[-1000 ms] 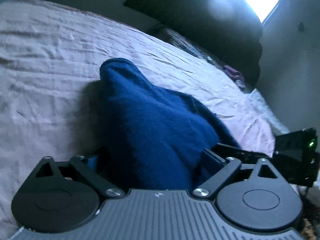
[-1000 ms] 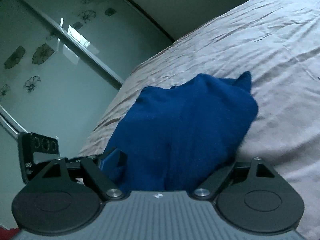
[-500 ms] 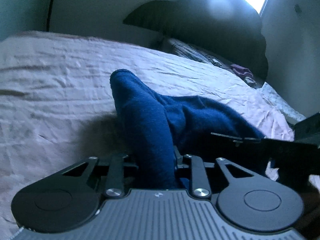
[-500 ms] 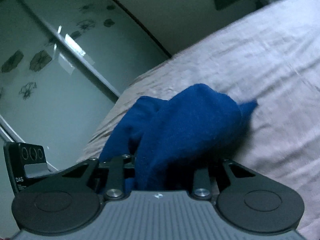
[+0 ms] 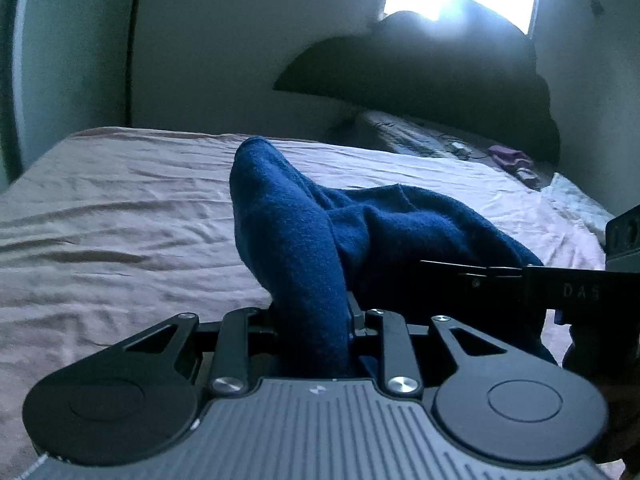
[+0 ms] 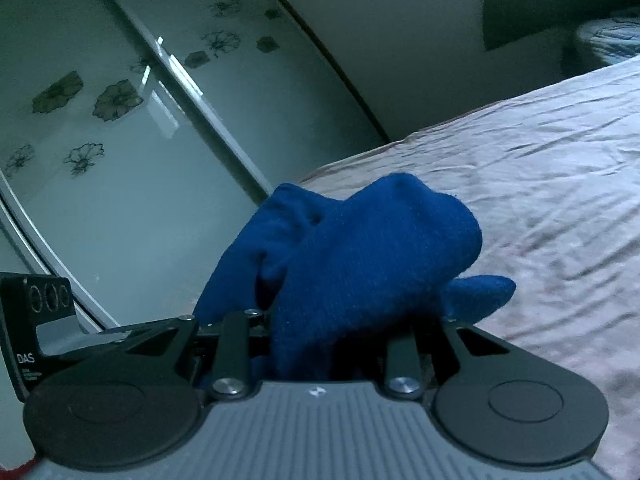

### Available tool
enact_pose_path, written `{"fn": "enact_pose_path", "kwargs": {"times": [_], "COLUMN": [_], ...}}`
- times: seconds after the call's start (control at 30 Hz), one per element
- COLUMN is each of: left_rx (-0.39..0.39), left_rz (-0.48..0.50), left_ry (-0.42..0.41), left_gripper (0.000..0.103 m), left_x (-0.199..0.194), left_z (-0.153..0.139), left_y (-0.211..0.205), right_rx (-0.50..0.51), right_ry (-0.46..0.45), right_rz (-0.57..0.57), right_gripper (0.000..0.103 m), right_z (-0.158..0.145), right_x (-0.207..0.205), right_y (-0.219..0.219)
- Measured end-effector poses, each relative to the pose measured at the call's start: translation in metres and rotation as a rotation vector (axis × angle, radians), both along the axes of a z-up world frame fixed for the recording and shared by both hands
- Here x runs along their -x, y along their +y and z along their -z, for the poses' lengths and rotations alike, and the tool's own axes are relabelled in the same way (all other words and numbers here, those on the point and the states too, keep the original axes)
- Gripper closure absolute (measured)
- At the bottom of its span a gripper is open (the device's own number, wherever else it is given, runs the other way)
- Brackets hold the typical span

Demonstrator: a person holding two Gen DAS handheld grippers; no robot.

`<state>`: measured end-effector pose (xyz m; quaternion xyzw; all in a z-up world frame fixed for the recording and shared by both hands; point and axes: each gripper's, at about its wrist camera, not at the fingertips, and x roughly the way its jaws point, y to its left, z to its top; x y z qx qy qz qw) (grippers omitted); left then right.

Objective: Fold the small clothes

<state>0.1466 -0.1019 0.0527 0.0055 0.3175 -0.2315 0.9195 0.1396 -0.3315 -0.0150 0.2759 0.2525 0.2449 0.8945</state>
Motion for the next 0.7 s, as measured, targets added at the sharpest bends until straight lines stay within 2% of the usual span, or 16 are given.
{"fn": "enact_pose_path", "kwargs": {"times": [0.17, 0.33, 0.5, 0.6, 0.67, 0.7], "left_rx": [-0.019, -0.045, -0.066, -0.082, -0.091, -0.097], "left_rz": [-0.042, -0.069, -0.076, -0.087, -0.104, -0.115], "left_ry": [0.028, 0.081, 0.1, 0.091, 0.083, 0.071], "left_gripper": [0.075, 0.075, 0.068, 0.054, 0.043, 0.038], "left_x": [-0.017, -0.032, -0.033, -0.031, -0.027, -0.024], "left_z": [0.005, 0.026, 0.043, 0.042, 0.042, 0.042], "left_y": [0.01, 0.008, 0.009, 0.009, 0.011, 0.012], "right_rx": [0.03, 0.044, 0.019, 0.003, 0.014, 0.019], "right_ry": [0.004, 0.056, 0.112, 0.125, 0.13, 0.129], "right_rz": [-0.01, -0.005, 0.003, 0.011, 0.005, -0.001], "right_gripper": [0.074, 0.074, 0.071, 0.061, 0.037, 0.033], "right_z": [0.002, 0.019, 0.038, 0.042, 0.041, 0.041], "right_x": [-0.015, -0.035, -0.04, -0.035, -0.031, -0.027], "right_y": [0.018, 0.027, 0.024, 0.016, 0.012, 0.01]}}
